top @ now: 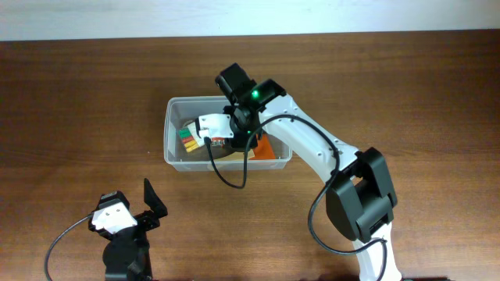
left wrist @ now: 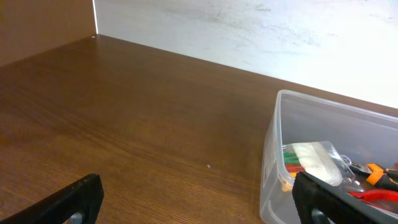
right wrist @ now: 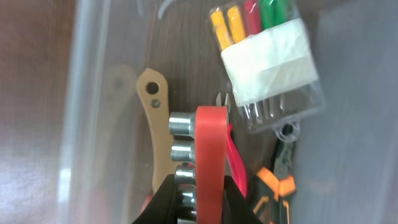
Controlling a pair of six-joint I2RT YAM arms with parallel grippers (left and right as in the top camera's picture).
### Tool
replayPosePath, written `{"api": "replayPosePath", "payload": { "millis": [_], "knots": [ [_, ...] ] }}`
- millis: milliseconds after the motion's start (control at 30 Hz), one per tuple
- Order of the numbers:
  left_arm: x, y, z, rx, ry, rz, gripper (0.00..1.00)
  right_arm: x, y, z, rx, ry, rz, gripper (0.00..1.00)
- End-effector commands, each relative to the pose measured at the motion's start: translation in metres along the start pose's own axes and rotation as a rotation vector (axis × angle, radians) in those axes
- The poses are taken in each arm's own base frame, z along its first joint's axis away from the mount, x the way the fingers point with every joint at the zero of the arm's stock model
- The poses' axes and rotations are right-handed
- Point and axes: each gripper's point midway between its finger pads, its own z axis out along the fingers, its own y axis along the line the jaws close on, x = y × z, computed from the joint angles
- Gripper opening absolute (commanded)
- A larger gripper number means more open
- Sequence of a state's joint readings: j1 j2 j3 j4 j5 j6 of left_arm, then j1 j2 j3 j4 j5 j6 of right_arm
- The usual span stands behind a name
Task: Pack container
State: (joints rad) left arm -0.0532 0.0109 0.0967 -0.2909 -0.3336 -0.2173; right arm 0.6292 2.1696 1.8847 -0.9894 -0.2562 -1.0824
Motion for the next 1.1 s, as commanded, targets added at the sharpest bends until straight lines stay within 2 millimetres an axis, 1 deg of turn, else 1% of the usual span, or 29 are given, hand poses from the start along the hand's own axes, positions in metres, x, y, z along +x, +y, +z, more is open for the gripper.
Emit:
{"api": "replayPosePath", "payload": {
  "millis": [0, 100, 133, 167, 200, 267, 300, 367, 400, 433, 467, 533, 567, 600, 700, 800, 867, 933, 1000, 1067],
  "knots": [
    [0.001, 0.0, 0.0, 0.0, 0.001, 0.01, 0.99, 0.001, 0.002, 0.01, -0.003, -0.022, -0.003, 0.05],
    [0.001, 0.0, 0.0, 0.0, 0.001, 0.01, 0.99, -0.003, -0.003, 0.006, 0.018, -0.034, 0.062, 0.54],
    [0.001, 0.0, 0.0, 0.0, 0.001, 0.01, 0.99, -0.005, -0.005, 0.003, 0.026, -0.039, 0.08, 0.99],
    [0.001, 0.0, 0.0, 0.0, 0.001, 0.01, 0.99, -0.008, -0.007, -0.002, 0.035, -0.045, 0.111, 0.99],
    [0.001, 0.0, 0.0, 0.0, 0.002, 0.01, 0.99, -0.015, -0.015, -0.017, 0.067, -0.063, 0.188, 0.99],
    [0.001, 0.0, 0.0, 0.0, 0.001, 0.01, 0.99, -0.022, -0.026, -0.043, 0.125, -0.072, 0.288, 0.99],
    [0.001, 0.0, 0.0, 0.0, 0.001, 0.01, 0.99, -0.023, -0.03, -0.053, 0.15, -0.07, 0.317, 0.99],
    [0.001, 0.0, 0.0, 0.0, 0.001, 0.01, 0.99, -0.023, -0.042, -0.081, 0.233, -0.054, 0.396, 0.99],
    [0.001, 0.0, 0.0, 0.0, 0.001, 0.01, 0.99, -0.021, -0.048, -0.102, 0.289, -0.043, 0.445, 0.99],
    [0.001, 0.0, 0.0, 0.0, 0.001, 0.01, 0.99, -0.02, -0.052, -0.117, 0.327, -0.039, 0.475, 0.99],
    [0.001, 0.0, 0.0, 0.0, 0.001, 0.01, 0.99, -0.017, -0.056, -0.139, 0.376, -0.033, 0.509, 0.99],
    [0.001, 0.0, 0.0, 0.0, 0.001, 0.01, 0.99, -0.013, -0.057, -0.174, 0.446, -0.028, 0.551, 0.99],
    [0.001, 0.0, 0.0, 0.0, 0.001, 0.01, 0.99, -0.008, -0.057, -0.198, 0.493, -0.024, 0.579, 0.99],
    [0.001, 0.0, 0.0, 0.0, 0.001, 0.01, 0.99, -0.004, -0.056, -0.218, 0.531, -0.023, 0.604, 0.99],
    [0.001, 0.0, 0.0, 0.0, 0.001, 0.01, 0.99, 0.014, -0.047, -0.276, 0.64, -0.031, 0.711, 0.99],
    [0.001, 0.0, 0.0, 0.0, 0.001, 0.01, 0.99, 0.031, -0.025, -0.327, 0.708, -0.064, 0.82, 0.99],
    [0.001, 0.0, 0.0, 0.0, 0.002, 0.01, 0.99, 0.04, -0.008, -0.354, 0.737, -0.097, 0.881, 0.99],
    [0.001, 0.0, 0.0, 0.0, 0.001, 0.01, 0.99, 0.046, 0.01, -0.376, 0.762, -0.129, 0.93, 0.99],
    [0.001, 0.0, 0.0, 0.0, 0.001, 0.01, 0.99, 0.048, 0.027, -0.395, 0.786, -0.159, 0.949, 0.99],
    [0.001, 0.0, 0.0, 0.0, 0.001, 0.01, 0.99, 0.049, 0.042, -0.408, 0.801, -0.179, 0.944, 0.99]
  ]
}}
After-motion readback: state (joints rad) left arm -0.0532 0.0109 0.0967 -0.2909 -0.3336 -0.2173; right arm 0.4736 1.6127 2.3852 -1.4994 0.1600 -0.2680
